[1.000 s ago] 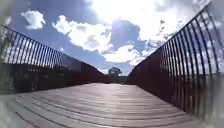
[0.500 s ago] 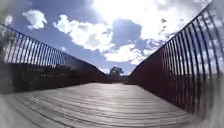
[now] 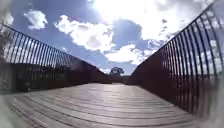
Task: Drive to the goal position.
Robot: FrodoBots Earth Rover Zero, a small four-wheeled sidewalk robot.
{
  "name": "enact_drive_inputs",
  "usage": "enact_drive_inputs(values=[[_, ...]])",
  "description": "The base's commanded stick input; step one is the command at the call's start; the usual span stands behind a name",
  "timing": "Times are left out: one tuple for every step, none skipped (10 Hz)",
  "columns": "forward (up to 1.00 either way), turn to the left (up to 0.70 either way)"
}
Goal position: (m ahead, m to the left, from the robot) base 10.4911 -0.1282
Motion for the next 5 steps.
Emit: enact_drive_inputs(values=[[0.85, 0.01], [0.85, 0.0], [0.85, 0.0], [0.85, 0.0], [0.85, 0.0]])
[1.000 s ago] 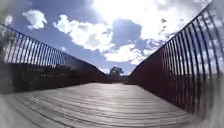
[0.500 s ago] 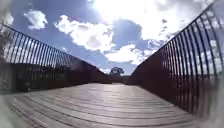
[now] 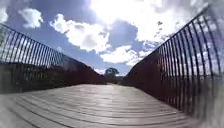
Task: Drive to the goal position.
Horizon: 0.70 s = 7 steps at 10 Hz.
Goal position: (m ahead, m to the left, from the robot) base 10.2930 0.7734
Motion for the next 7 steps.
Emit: enact_drive_inputs(values=[[0.85, 0.0], [0.85, 0.0], [0.85, 0.0], [0.85, 0.0], [0.85, 0.0], [0.85, 0.0], [0.85, 0.08]])
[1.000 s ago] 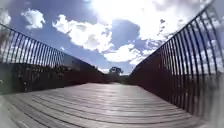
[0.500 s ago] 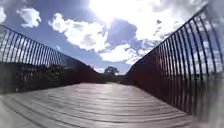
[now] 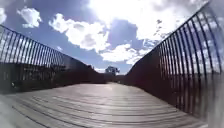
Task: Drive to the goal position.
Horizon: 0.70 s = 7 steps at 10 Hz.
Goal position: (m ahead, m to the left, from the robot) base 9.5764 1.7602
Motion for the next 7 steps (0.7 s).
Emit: enact_drive_inputs(values=[[0.85, -0.08], [0.85, -0.25], [0.85, -0.34], [0.85, -0.34], [0.85, -0.34], [0.85, 0.0], [0.85, 0.0]])
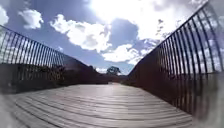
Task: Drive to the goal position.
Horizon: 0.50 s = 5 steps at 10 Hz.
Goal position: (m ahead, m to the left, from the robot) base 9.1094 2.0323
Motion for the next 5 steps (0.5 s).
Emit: enact_drive_inputs(values=[[0.85, 0.0], [0.85, 0.0], [0.85, 0.0], [0.85, 0.0], [0.85, 0.0]])
